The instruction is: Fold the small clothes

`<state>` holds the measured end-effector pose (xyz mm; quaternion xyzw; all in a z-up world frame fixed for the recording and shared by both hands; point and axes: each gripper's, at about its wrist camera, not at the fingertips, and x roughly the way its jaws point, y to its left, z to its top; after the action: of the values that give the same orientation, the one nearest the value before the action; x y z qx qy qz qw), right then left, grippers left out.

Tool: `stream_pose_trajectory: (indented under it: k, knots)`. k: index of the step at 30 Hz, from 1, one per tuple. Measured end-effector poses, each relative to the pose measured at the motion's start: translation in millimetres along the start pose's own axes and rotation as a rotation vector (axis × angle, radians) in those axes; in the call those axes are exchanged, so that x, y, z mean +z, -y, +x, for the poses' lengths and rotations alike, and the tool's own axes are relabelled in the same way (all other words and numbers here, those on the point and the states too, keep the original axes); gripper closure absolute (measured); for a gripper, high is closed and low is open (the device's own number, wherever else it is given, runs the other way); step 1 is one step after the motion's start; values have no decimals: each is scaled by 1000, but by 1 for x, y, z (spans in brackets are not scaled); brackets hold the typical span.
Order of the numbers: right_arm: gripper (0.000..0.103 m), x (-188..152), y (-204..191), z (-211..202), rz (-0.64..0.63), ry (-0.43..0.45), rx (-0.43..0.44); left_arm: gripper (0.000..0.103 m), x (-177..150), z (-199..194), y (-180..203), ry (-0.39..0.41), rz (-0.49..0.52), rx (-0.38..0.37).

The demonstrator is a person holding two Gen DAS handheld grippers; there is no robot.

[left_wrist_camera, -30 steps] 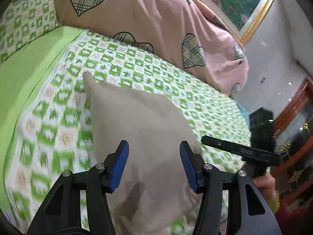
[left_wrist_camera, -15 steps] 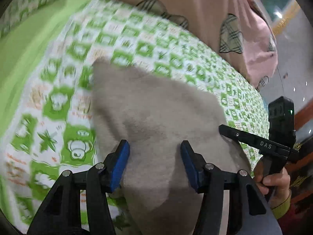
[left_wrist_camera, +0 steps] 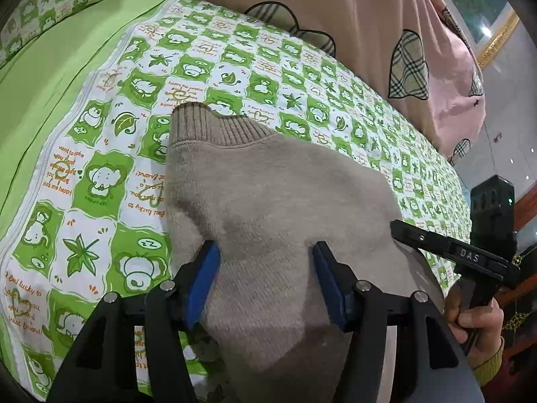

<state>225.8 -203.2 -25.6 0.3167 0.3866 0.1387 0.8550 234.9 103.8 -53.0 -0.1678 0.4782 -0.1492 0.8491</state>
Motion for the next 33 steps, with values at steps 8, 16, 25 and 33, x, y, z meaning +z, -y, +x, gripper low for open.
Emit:
stream_pose_trajectory:
  k: [8,16,25,33]
  knots:
    - [88,-46,-28,-55,-93,58,25,46,-43,-75,29,107,59,16]
    - [87,-121,-33,-97,-117,48,31,45,-128,-137,69,140,148,-19]
    - [82,-174,-40,-115,-127,39,2,45,-204,-146,97,86,167,8]
    - [44,-202,-49,-136,-166,81,-53,30,-229,-157,111,109,237,174]
